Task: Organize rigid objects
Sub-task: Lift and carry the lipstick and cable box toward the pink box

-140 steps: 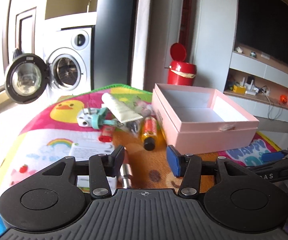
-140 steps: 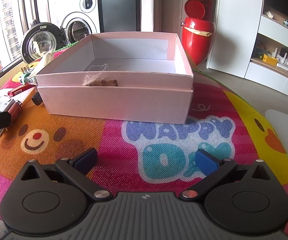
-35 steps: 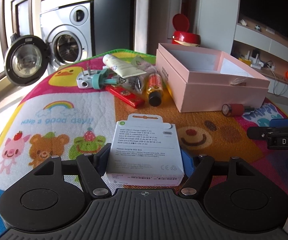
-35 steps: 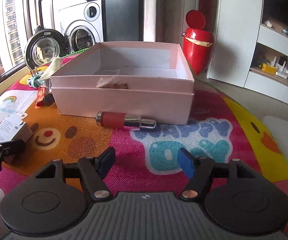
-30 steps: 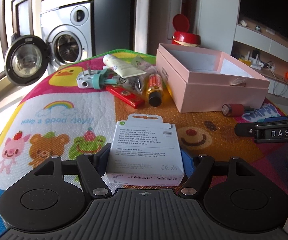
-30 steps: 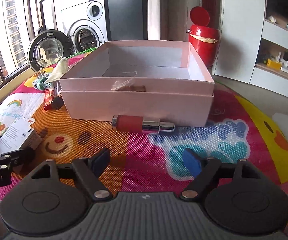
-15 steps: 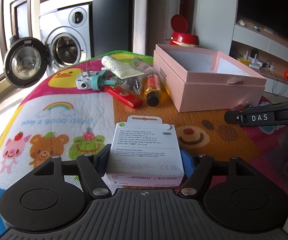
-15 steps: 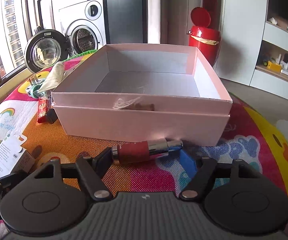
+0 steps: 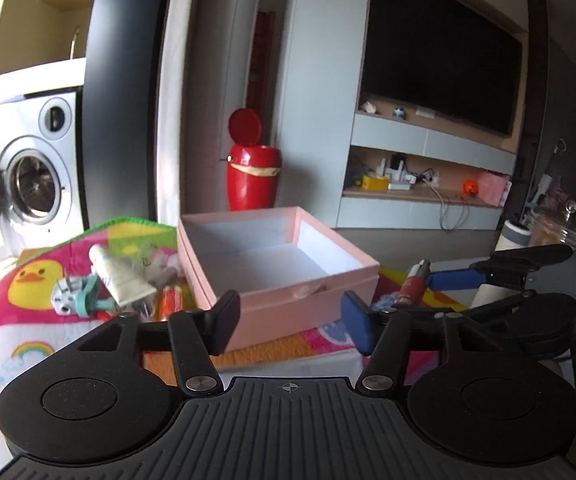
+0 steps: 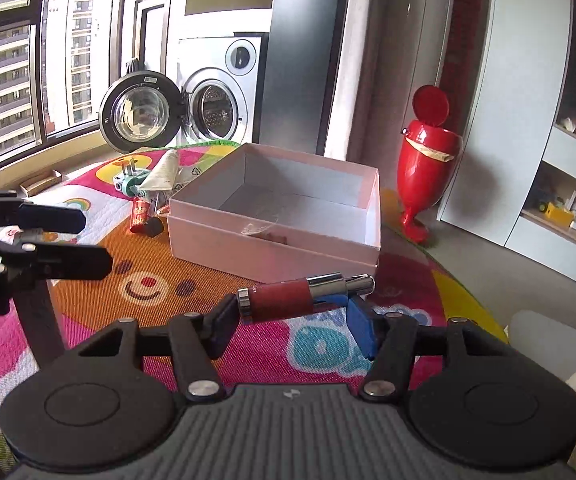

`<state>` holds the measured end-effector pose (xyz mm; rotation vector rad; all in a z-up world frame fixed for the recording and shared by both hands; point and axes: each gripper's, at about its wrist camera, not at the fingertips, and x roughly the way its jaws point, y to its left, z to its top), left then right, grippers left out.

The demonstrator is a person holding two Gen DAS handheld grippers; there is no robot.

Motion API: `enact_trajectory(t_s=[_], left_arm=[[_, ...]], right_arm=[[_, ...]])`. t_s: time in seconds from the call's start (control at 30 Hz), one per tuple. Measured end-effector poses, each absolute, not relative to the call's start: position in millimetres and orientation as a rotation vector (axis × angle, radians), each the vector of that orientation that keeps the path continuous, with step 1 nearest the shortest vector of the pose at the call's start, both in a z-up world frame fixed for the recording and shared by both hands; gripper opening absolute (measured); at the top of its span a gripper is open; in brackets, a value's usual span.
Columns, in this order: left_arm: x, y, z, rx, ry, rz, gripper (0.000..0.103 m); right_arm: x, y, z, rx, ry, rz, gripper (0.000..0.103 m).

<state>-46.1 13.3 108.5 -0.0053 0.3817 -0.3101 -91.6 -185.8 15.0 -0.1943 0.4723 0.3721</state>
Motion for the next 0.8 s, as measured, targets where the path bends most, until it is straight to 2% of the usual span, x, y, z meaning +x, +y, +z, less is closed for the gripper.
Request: enact_trajectory(t_s=[0.03,0.1,0.17,0.3,0.43,0.63,0.8], left_arm=[[-33,9,128,0.005,0.345,-0.3,0.003],[0,1,160,-0.006,0.302,-0.297,0.008],[34,-5,182,-0.025,0.291,-0.294,0.008],[83,-1,197,-0.092,0.325,-0.304,0.012],[69,23,172,-0.087,0.402,-0.287,0.015],[17,60,89,-0.005,0.554,-0.133,0.017],[17,76,52,-0.067,0.624,-0.159,0.018]], right_arm=[[-88,-186,25,-0.198,0.441,0.371,0.059],[-76,-183,44,-0.207,0.384,0.363,0.059],[-60,-177,58,-0.216,0.342,0.354,0.059],[-16,-169,71,-0.169,0.355,0.343,0.059],[-14,-168,54,-0.17,0.388,0.36,0.059],[-43,-162,-1,-0.194,0.494,0.413,0.059],[-52,-153,-39,-0.209,0.595,0.408,0.059]])
